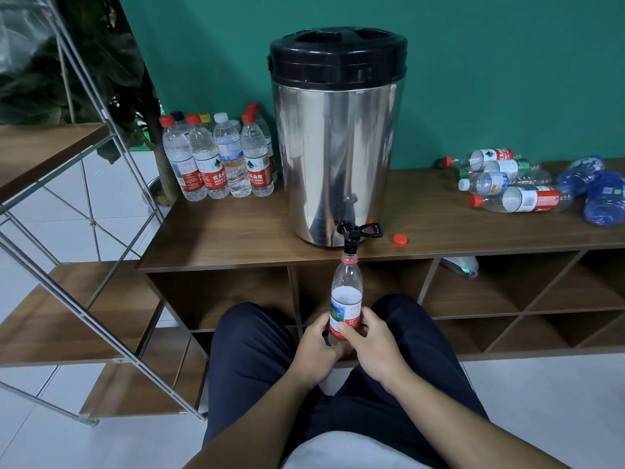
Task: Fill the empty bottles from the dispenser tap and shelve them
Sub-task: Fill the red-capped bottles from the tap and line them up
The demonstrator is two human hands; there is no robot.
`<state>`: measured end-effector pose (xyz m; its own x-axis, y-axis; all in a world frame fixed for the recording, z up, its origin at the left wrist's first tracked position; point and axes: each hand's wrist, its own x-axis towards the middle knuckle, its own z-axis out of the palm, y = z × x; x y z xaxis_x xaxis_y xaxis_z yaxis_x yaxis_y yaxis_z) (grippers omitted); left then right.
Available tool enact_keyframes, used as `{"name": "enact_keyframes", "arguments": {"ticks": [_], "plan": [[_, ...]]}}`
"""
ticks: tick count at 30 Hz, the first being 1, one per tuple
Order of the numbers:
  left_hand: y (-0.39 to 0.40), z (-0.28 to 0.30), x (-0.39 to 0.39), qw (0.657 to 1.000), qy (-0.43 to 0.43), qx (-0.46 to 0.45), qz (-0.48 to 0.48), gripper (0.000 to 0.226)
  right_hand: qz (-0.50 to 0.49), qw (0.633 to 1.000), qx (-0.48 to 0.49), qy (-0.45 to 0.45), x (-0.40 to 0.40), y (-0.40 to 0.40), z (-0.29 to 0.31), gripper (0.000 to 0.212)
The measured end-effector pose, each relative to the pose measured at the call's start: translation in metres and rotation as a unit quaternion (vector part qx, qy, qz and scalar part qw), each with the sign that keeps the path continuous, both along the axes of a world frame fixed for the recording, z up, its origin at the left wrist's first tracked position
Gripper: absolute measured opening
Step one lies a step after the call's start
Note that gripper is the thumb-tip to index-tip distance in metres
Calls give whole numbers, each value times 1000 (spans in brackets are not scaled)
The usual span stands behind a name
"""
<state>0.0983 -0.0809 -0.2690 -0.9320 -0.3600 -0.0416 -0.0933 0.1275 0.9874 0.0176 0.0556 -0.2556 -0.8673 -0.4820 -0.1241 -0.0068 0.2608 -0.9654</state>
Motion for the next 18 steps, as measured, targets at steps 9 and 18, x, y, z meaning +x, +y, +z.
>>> {"name": "enact_keyframes", "arguments": {"ticks": [9, 18], "plan": [[-2, -3, 0, 1000, -8, -9, -1, 59, 30, 1000, -1, -5, -2, 3, 2, 31], [-3, -5, 0, 1000, -19, -8, -3, 58, 21, 999, -30, -19, -1, 2, 2, 32]]}}
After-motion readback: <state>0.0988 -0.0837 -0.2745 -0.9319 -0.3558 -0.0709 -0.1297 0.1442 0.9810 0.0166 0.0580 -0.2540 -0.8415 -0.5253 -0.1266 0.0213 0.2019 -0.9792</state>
